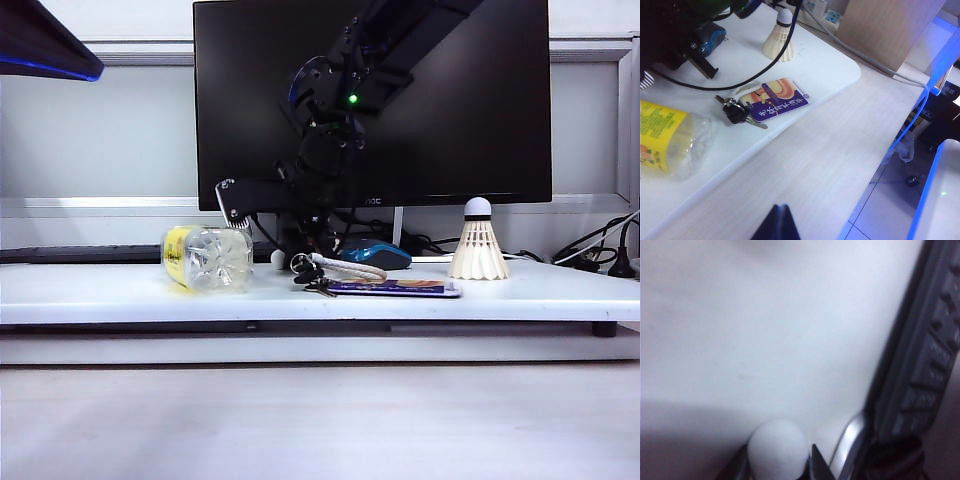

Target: Stack the badminton balls on the table vertically.

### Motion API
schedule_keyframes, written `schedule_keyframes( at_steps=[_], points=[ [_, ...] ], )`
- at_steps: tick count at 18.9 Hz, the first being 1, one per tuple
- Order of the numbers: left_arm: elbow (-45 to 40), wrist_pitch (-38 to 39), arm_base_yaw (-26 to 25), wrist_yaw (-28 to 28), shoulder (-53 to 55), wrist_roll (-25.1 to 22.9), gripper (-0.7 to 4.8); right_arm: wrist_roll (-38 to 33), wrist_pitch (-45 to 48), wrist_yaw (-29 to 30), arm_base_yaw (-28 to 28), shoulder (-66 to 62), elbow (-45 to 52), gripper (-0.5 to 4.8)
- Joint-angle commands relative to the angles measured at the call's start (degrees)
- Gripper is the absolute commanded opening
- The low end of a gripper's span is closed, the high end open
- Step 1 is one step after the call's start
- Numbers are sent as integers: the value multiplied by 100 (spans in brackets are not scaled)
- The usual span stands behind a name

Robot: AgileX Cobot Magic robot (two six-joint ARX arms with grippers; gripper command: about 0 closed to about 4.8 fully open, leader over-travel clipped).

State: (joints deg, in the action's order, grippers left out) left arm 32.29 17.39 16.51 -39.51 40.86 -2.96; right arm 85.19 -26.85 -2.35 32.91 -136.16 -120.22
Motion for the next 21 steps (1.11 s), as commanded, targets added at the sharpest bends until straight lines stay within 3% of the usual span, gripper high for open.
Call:
schedule_keyframes(
  at_steps=[1, 5, 9, 12, 17, 19, 21],
  points=[
    [17, -90, 2, -61, -9, -4, -6, -557, 190, -50, 0, 227, -39, 134],
    [17, -129, 2, -63, -9, -4, -6, -1386, 249, -22, 0, 483, -39, 134],
    [17, -153, 2, -85, -9, -2, -6, -2649, 326, 125, 0, 787, -39, 135],
    [17, -164, 2, -221, -9, 0, -6, -4164, 636, 310, -13, 1143, -39, 136],
    [17, -166, 2, -319, -9, 0, -6, -5646, 146, 621, -232, 1432, -39, 139],
    [17, -164, 2, -328, -9, 0, -6, -6242, -170, 866, -409, 1443, -39, 139],
    [17, -162, 2, -339, -9, 2, -5, -6909, -247, 1690, -640, 1506, -39, 139]
  ],
)
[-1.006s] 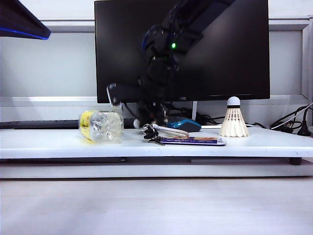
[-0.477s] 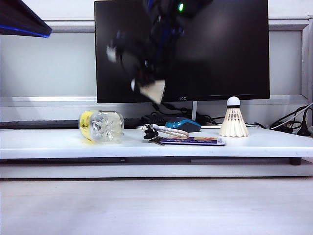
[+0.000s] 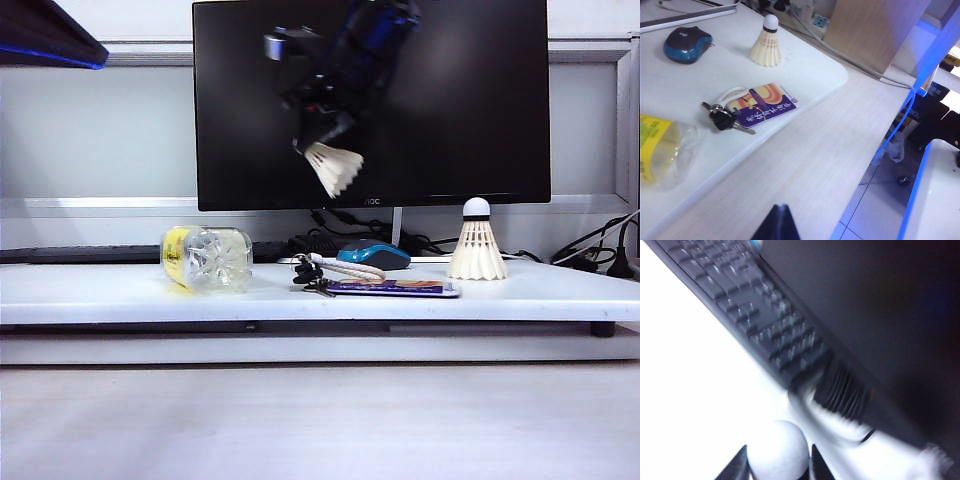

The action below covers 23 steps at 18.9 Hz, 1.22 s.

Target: Stack the badminton balls on the table vertically.

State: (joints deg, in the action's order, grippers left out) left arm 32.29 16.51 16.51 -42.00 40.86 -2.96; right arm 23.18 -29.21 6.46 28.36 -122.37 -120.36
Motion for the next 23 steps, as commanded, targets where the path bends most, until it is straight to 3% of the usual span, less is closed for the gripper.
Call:
schedule_keyframes(
  at_steps=[1, 3, 8, 15, 23],
  points=[
    [17, -74, 2, -92, -9, 2, -6, -903, -4, 1038, -269, 186, -26, 139],
    [17, -74, 2, -90, -9, 2, -5, -1244, 22, 1451, -472, 391, -24, 139],
    [7, -74, 2, -92, -9, 2, -5, -1268, -450, 1543, -780, 859, -22, 139],
    [-11, -74, 2, -90, -9, 2, -5, -1274, -1023, 2337, -1484, 1580, -20, 139],
    [-13, -79, 2, -114, -9, 17, -6, -1228, -1502, 2577, -2000, 2509, 142, 150]
  ],
)
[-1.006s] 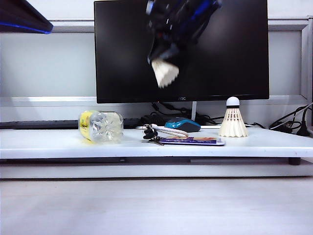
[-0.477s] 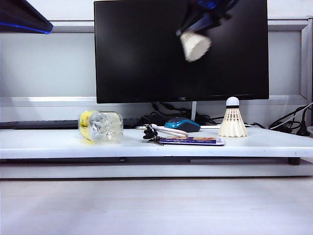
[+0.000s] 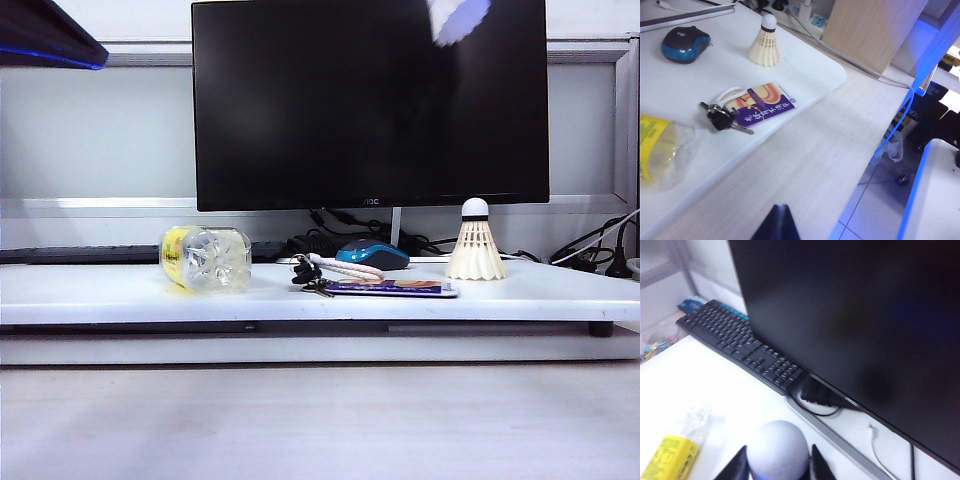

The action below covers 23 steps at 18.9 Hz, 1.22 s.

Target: Stack the badminton balls on the table vertically.

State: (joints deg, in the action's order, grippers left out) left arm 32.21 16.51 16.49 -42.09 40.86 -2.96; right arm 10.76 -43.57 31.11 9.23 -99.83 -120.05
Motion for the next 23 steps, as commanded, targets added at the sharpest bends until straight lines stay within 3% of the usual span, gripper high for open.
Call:
schedule_keyframes(
  at_steps=[1, 11, 16, 18, 23],
  points=[
    [-4, -77, 4, -136, -9, 15, -6, 17, -63, 120, -131, 385, 197, 150],
    [-4, -114, 4, -323, -9, 42, -6, -155, 896, -175, -356, 2962, 2339, 149],
    [-7, -111, 4, -402, -9, 42, -6, -697, 2796, -466, -356, 4463, 4760, 149],
    [-7, -92, 4, -417, -9, 42, -6, -1178, 4385, -463, -354, 5049, 6140, 149],
    [-11, -70, 4, -415, -9, 42, -6, -1880, 7302, -590, -345, 5174, 8168, 148]
  ],
)
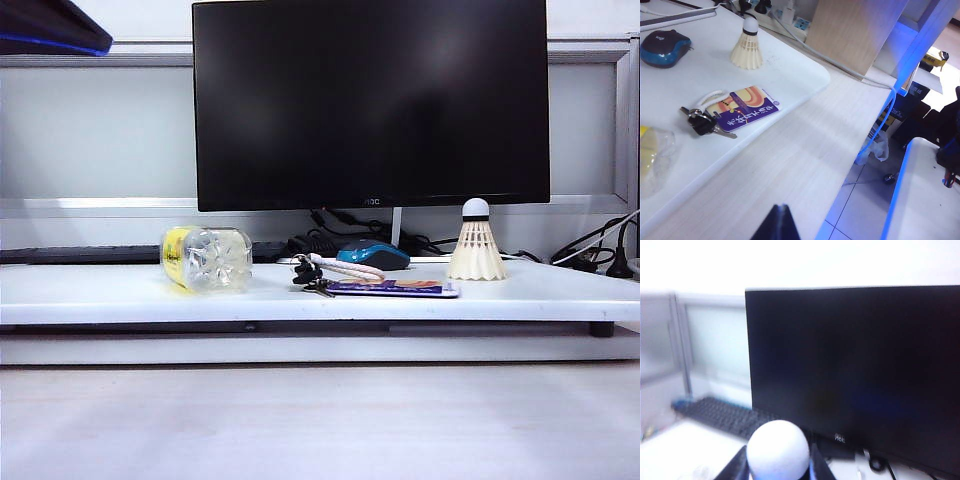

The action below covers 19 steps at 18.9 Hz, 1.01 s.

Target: Stack the badminton balls on the table vertically.

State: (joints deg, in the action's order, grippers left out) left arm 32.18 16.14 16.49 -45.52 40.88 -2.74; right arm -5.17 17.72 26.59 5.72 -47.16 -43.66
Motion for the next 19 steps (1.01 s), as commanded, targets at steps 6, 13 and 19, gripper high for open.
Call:
schedule_keyframes(
  at_steps=[6, 13, 19],
  points=[
    [-79, -57, 4, -61, -11, 17, -6, -337, 2363, -162, 9, -1167, 844, 147],
    [-79, -55, 4, 72, -11, 13, -6, -841, 3941, -125, 39, -2944, 844, 147],
    [-81, -44, 4, 205, -11, -4, -5, -874, 4732, -111, 44, -4122, 837, 143]
  ],
)
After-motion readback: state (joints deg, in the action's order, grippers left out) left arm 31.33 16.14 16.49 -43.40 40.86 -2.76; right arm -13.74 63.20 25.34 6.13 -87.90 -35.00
